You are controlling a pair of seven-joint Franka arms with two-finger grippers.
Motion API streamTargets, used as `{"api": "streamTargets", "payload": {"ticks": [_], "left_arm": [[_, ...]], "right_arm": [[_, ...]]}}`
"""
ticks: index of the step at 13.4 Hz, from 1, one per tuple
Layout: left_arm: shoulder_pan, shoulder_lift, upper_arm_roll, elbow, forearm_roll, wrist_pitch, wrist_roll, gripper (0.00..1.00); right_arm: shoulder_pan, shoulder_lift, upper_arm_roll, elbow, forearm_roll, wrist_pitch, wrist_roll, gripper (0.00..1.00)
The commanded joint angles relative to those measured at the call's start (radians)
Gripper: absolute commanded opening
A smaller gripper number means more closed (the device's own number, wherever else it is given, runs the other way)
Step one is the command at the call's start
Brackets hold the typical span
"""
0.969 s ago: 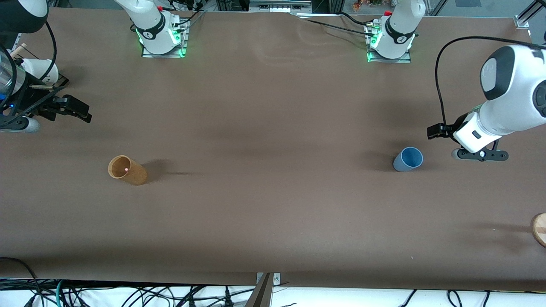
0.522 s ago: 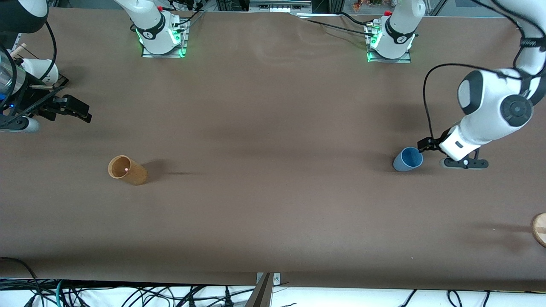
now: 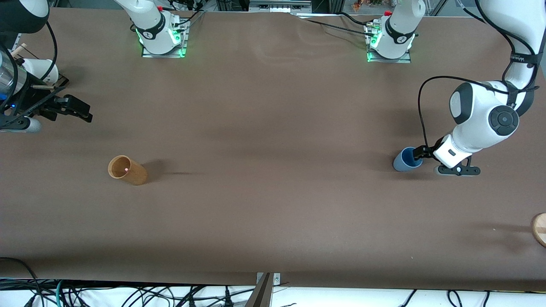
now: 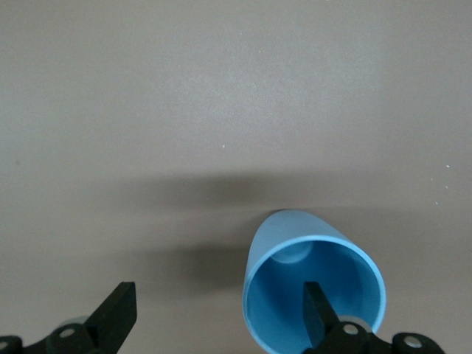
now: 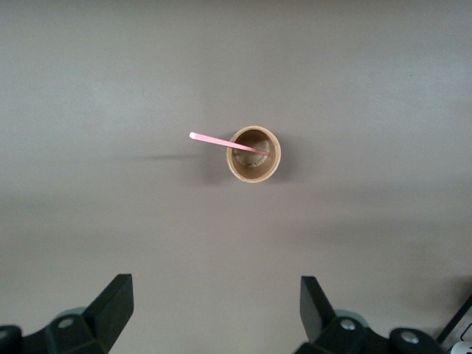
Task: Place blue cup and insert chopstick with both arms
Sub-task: 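Grasp the blue cup with the left gripper while the right gripper reaches the tan cup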
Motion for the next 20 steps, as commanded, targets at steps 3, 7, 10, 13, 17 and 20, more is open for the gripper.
{"api": "streamTargets", "payload": {"ticks": [3, 7, 10, 13, 17, 20], "left_arm": [[0.007, 0.034, -0.004, 0.017, 0.015, 0.027, 0.019, 0.99], [0.004, 0.048, -0.004, 0.012, 0.014, 0.041, 0.019, 0.7], [0.004, 0.049, -0.004, 0.011, 0.012, 0.041, 0.019, 0.33], [-0.001, 0.049, -0.004, 0.008, 0.005, 0.036, 0.009, 0.0], [-0.017, 0.039, -0.004, 0.017, 0.003, 0.023, 0.005, 0.0], [-0.074, 0.017, -0.013, 0.064, 0.0, -0.025, -0.054, 0.0]], "right_arm": [[0.023, 0.021, 0.008, -0.012, -0.016, -0.008, 0.002, 1.0], [0.066, 0.094, 0.008, -0.003, -0.031, 0.003, -0.007, 1.0], [0.104, 0.162, 0.008, 0.037, -0.05, 0.009, -0.012, 1.0], [0.116, 0.249, 0.008, 0.131, -0.05, 0.009, -0.061, 1.0], [0.135, 0.352, 0.008, 0.192, -0.129, 0.009, -0.173, 1.0], [0.168, 0.406, 0.008, 0.215, -0.208, 0.002, -0.19, 1.0]]}}
